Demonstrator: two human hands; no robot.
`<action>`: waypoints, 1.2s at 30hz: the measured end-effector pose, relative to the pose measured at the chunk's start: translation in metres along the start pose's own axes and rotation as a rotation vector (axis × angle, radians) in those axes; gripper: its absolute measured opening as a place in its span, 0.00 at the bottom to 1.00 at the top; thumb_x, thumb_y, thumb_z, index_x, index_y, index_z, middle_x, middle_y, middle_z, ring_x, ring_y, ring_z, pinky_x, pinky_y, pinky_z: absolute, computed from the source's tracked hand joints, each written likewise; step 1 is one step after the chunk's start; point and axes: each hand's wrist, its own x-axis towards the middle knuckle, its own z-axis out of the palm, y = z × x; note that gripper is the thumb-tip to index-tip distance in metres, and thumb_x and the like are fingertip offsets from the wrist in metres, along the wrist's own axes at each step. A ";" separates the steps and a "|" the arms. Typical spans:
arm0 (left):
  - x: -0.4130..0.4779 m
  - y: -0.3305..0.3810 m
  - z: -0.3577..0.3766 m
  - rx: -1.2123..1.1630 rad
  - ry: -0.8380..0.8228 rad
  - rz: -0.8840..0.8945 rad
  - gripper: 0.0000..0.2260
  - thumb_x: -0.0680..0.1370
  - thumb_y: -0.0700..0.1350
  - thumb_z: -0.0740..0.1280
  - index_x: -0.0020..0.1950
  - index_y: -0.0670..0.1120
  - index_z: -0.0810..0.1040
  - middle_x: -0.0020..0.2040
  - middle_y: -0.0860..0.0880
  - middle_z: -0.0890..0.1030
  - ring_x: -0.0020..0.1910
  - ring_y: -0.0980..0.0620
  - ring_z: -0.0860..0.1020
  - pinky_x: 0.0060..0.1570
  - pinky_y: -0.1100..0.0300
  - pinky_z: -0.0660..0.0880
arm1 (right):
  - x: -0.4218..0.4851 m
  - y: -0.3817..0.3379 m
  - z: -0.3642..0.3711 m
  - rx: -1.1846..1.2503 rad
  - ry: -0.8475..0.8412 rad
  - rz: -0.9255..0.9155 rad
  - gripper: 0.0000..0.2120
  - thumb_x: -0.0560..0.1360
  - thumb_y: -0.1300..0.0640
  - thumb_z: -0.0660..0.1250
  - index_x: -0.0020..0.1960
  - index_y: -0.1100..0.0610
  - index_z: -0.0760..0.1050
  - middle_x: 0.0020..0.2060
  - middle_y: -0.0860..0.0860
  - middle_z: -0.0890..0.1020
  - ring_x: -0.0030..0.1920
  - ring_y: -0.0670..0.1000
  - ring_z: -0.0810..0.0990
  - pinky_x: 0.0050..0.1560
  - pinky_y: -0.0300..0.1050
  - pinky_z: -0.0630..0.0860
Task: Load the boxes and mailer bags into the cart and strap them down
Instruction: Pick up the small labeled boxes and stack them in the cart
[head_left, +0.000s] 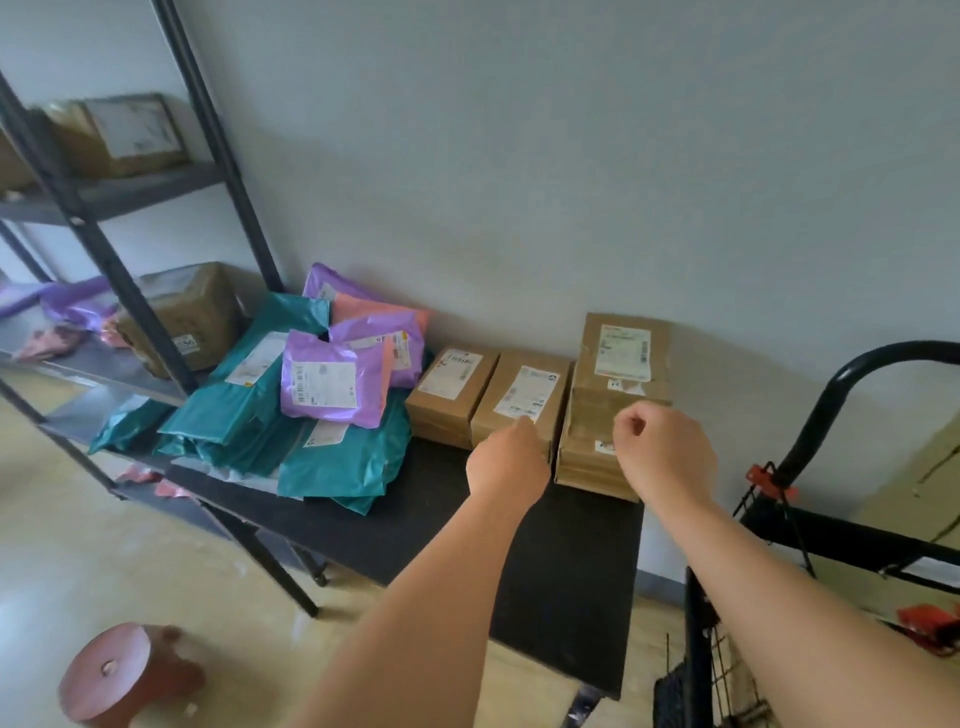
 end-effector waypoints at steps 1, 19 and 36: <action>0.012 0.004 -0.001 -0.021 0.032 0.001 0.14 0.78 0.41 0.63 0.64 0.49 0.70 0.48 0.49 0.78 0.44 0.50 0.77 0.42 0.56 0.76 | 0.012 0.000 0.001 0.008 0.036 -0.004 0.10 0.80 0.54 0.60 0.46 0.49 0.80 0.37 0.45 0.80 0.35 0.47 0.78 0.33 0.42 0.75; 0.170 0.071 0.005 -0.346 0.075 0.002 0.09 0.82 0.48 0.55 0.58 0.46 0.71 0.54 0.48 0.75 0.48 0.50 0.75 0.46 0.55 0.73 | 0.154 0.031 0.021 -0.005 0.218 0.186 0.08 0.79 0.56 0.62 0.43 0.46 0.75 0.43 0.45 0.76 0.41 0.48 0.74 0.33 0.41 0.65; 0.233 0.067 0.058 -0.673 -0.256 -0.182 0.27 0.78 0.61 0.62 0.70 0.44 0.69 0.64 0.47 0.77 0.61 0.47 0.76 0.61 0.49 0.74 | 0.190 0.076 0.065 0.522 -0.253 0.568 0.27 0.78 0.41 0.63 0.72 0.54 0.66 0.55 0.50 0.80 0.50 0.50 0.80 0.48 0.49 0.78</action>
